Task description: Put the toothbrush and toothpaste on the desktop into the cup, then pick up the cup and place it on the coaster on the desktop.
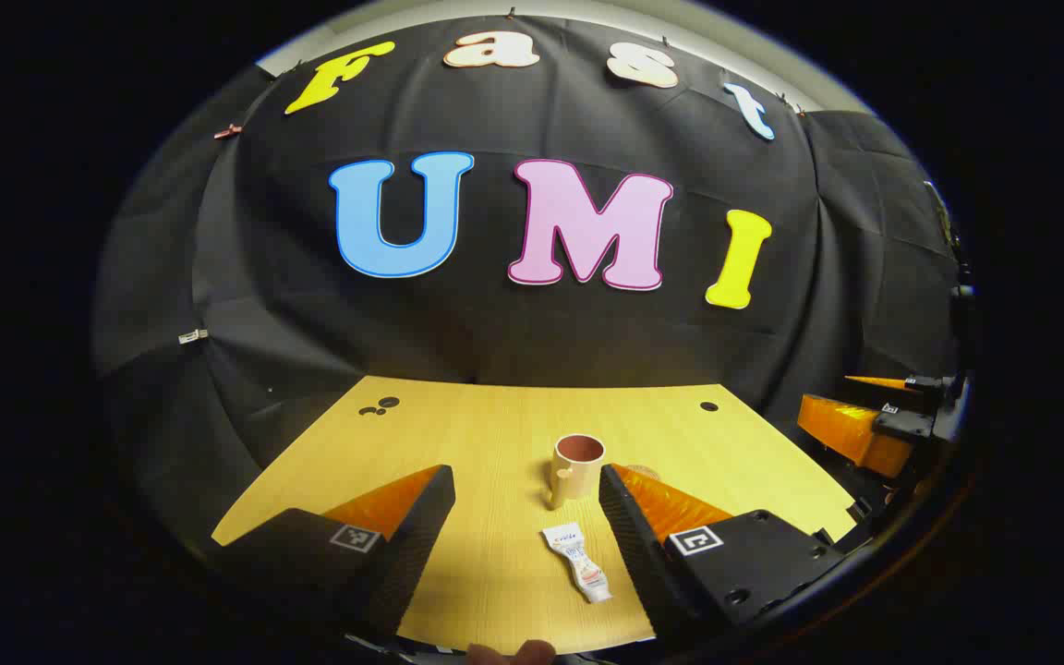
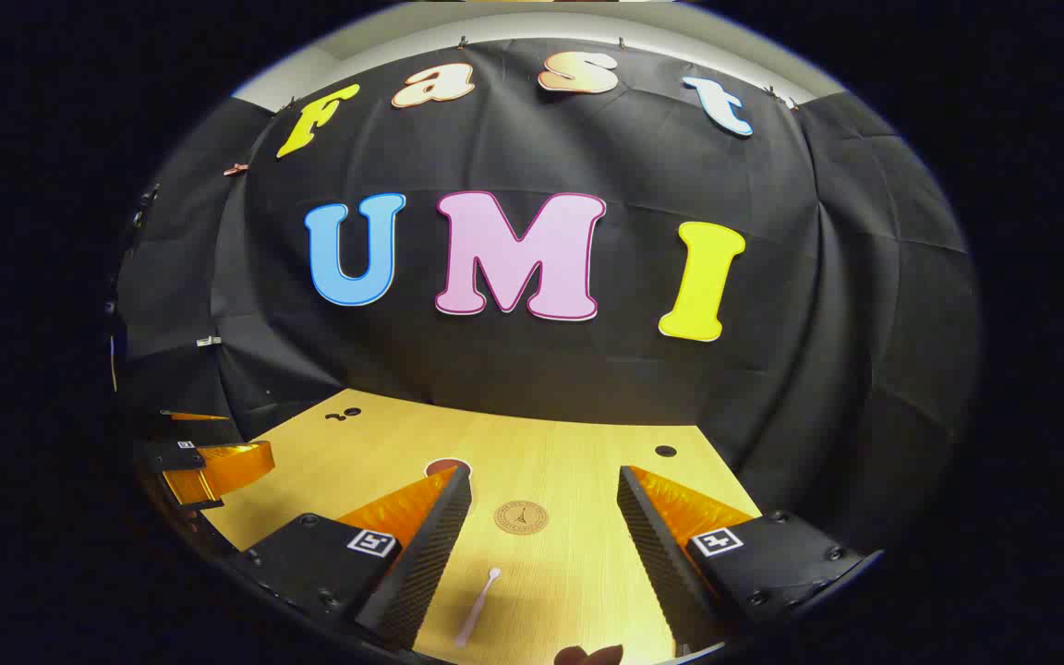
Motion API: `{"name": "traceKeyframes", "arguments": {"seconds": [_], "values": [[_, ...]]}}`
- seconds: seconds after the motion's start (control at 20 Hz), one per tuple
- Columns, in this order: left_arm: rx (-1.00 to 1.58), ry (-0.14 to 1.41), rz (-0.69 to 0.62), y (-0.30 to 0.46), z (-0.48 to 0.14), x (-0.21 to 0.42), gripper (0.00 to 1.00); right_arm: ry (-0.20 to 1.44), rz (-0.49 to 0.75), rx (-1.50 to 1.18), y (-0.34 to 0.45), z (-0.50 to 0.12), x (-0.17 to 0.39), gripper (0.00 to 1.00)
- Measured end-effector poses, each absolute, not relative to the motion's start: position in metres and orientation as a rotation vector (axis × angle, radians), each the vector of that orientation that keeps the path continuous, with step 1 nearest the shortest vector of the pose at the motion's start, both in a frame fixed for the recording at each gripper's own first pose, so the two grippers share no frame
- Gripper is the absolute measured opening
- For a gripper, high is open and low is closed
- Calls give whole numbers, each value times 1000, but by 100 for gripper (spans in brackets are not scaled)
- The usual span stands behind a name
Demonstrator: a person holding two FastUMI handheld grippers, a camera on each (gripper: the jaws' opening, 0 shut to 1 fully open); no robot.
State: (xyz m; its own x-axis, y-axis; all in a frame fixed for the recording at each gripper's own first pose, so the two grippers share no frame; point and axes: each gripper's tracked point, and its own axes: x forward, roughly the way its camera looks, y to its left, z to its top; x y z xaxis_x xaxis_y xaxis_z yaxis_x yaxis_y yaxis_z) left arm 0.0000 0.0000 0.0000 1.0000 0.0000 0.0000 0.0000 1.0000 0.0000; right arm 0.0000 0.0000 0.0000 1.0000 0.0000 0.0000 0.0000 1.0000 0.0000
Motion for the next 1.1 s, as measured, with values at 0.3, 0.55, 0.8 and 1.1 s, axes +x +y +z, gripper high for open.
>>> {"name": "traceKeyframes", "arguments": {"seconds": [0.3,0.55,0.8,1.1], "values": [[4,12,2,-5,-2,4,98,3,7,4,-2,-1,6,98],[3,26,2,-10,-7,7,97,-7,12,7,-2,0,9,99],[-10,46,4,-20,-16,13,98,7,18,7,-10,-6,12,98],[-11,111,-13,-42,-41,27,98,45,27,-9,-20,-23,19,98]]}}
